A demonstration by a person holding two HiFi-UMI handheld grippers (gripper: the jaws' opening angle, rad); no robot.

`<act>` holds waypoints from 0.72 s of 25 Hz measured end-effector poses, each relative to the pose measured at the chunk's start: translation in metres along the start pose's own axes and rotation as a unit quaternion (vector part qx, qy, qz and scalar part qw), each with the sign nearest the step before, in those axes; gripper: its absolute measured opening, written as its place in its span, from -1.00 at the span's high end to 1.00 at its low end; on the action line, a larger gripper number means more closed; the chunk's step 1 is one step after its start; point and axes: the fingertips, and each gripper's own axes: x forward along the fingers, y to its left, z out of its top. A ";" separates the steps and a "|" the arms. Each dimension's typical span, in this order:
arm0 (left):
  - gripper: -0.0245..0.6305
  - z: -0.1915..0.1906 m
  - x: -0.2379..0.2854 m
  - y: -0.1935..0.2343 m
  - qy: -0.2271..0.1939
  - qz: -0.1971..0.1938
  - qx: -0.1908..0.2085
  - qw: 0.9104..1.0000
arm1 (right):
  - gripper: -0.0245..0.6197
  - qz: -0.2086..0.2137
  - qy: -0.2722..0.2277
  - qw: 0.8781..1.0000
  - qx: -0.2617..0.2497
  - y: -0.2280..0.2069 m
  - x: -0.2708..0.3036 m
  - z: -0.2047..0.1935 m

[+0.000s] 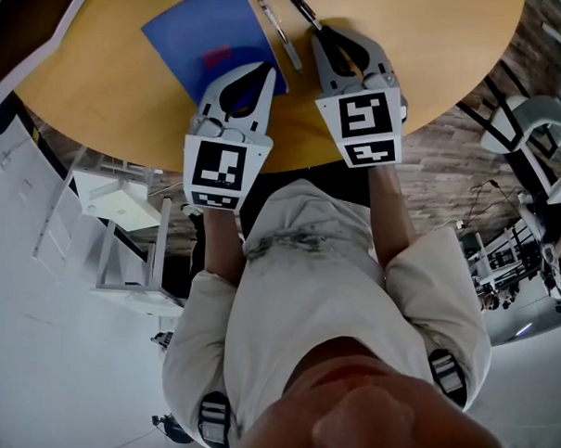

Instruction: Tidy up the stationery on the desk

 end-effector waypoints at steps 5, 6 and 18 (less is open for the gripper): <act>0.90 0.002 -0.002 0.003 -0.004 0.004 -0.005 1.000 | 0.62 0.001 -0.002 1.000 0.014 0.002 0.006 0.007; 0.90 0.002 -0.003 0.003 -0.004 0.006 -0.006 1.000 | 0.62 0.001 -0.001 1.000 0.016 0.003 0.007 0.008; 0.90 0.001 -0.012 0.010 -0.011 0.019 -0.016 1.000 | 0.62 -0.005 -0.006 0.998 0.056 0.006 0.014 0.015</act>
